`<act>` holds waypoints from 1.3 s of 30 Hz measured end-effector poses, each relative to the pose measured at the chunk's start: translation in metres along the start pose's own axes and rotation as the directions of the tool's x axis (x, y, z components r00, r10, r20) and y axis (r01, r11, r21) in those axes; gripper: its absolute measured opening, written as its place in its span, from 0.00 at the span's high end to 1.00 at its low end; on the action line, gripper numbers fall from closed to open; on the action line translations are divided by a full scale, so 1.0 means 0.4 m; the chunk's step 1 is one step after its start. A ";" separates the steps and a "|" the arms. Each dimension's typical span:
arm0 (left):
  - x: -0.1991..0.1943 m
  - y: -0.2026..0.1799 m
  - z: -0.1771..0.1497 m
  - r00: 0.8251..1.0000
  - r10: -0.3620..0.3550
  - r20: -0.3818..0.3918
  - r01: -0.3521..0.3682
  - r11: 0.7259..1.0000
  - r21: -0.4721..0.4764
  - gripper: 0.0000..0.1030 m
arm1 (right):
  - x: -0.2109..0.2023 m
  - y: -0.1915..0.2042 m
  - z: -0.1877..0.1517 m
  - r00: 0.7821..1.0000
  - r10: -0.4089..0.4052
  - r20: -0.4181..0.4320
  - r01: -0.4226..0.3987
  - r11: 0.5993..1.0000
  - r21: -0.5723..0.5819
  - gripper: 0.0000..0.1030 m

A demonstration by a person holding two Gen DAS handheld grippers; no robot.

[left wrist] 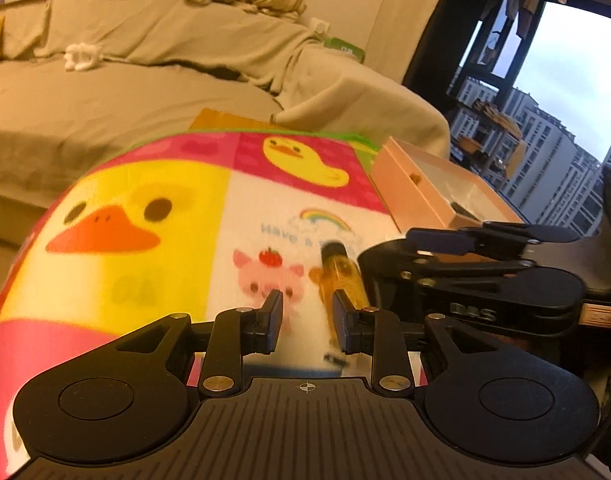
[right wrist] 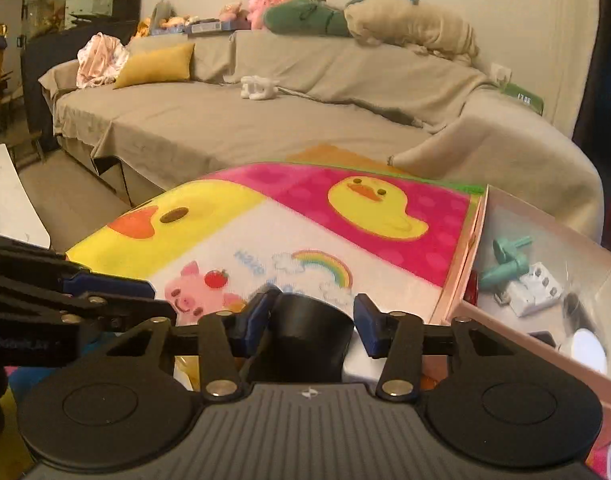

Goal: Organize rigid objects
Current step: 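Grasp the black rounded item with the right tool while the left tool grasps the orange bottle, then drop the orange bottle into the box with the left tool while the right tool drops the black item in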

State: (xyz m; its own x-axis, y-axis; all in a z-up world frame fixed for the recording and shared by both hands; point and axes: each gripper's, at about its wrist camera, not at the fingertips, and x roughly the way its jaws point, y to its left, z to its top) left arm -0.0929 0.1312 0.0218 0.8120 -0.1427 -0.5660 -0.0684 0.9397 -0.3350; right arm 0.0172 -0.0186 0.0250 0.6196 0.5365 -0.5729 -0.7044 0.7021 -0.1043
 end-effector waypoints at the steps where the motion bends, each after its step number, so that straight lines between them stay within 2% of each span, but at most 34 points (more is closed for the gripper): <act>1: -0.003 0.004 -0.006 1.000 -0.007 -0.010 0.007 1.000 -0.007 0.71 | -0.015 -0.001 -0.010 1.000 0.019 0.001 -0.019 1.000 -0.005 0.55; 3: -0.005 0.008 -0.020 0.999 -0.029 -0.029 0.028 0.999 -0.026 0.71 | -0.055 0.005 -0.043 0.999 0.041 0.005 -0.041 0.999 -0.032 0.55; 6: -0.003 0.002 -0.037 0.996 -0.073 -0.053 0.070 0.996 -0.051 0.72 | -0.114 -0.005 -0.100 1.000 0.010 0.014 -0.009 0.998 -0.059 0.55; 8: 0.001 -0.014 -0.041 0.994 -0.087 -0.059 0.085 0.996 -0.040 0.72 | -0.152 -0.031 -0.129 1.000 -0.006 0.015 0.007 0.999 -0.033 0.55; 11: 0.018 -0.043 -0.044 0.990 -0.121 -0.067 0.120 0.993 -0.020 0.72 | -0.194 -0.078 -0.165 0.996 -0.088 0.014 0.088 0.996 -0.010 0.55; 15: 0.060 -0.103 -0.043 0.983 -0.156 -0.094 0.159 0.987 0.024 0.71 | -0.227 -0.149 -0.211 0.980 -0.199 0.002 0.199 0.978 0.055 0.55; 16: 0.072 -0.120 -0.044 0.981 -0.165 -0.103 0.170 0.985 0.040 0.70 | -0.232 -0.171 -0.218 0.975 -0.220 -0.006 0.220 0.972 0.085 0.52; 19: 0.083 -0.160 -0.042 0.979 -0.174 -0.102 0.183 0.979 0.087 0.70 | -0.245 -0.219 -0.249 0.965 -0.261 -0.029 0.262 0.949 0.176 0.28; 20: 0.074 -0.165 -0.039 0.981 -0.175 -0.087 0.183 0.978 0.099 0.70 | -0.250 -0.235 -0.262 0.964 -0.264 -0.035 0.265 0.940 0.215 0.24; 23: 0.028 -0.170 -0.022 0.993 -0.105 -0.050 0.112 0.982 0.150 0.70 | -0.250 -0.267 -0.297 0.966 -0.254 -0.048 0.257 0.921 0.293 0.21; 26: -0.022 -0.160 -0.017 0.997 -0.043 -0.069 0.053 0.987 0.155 0.70 | -0.241 -0.288 -0.306 0.965 -0.253 -0.066 0.260 0.902 0.344 0.21; 30: -0.047 -0.180 -0.036 0.991 -0.029 -0.127 0.051 0.983 0.175 0.70 | -0.229 -0.298 -0.309 0.964 -0.250 -0.086 0.264 0.890 0.373 0.21; 34: -0.022 -0.232 -0.061 0.986 -0.047 -0.160 0.083 0.969 0.232 0.70 | -0.241 -0.294 -0.314 0.962 -0.264 -0.064 0.268 0.886 0.378 0.21; 36: -0.008 -0.245 -0.059 0.990 -0.042 -0.137 0.075 0.967 0.243 0.69 | -0.244 -0.293 -0.312 0.960 -0.273 -0.058 0.274 0.884 0.379 0.21; 39: 0.017 -0.242 -0.029 0.997 0.063 -0.039 -0.050 0.960 0.274 0.69 | -0.250 -0.291 -0.313 0.960 -0.277 -0.049 0.275 0.882 0.383 0.21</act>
State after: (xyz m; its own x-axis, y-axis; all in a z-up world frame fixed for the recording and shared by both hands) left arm -0.0876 0.0354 0.0415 0.7825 -0.0951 -0.6153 0.0527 0.9948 -0.0868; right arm -0.0061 -0.2124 -0.0075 0.7730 0.2971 -0.5606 -0.3186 0.9459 0.0620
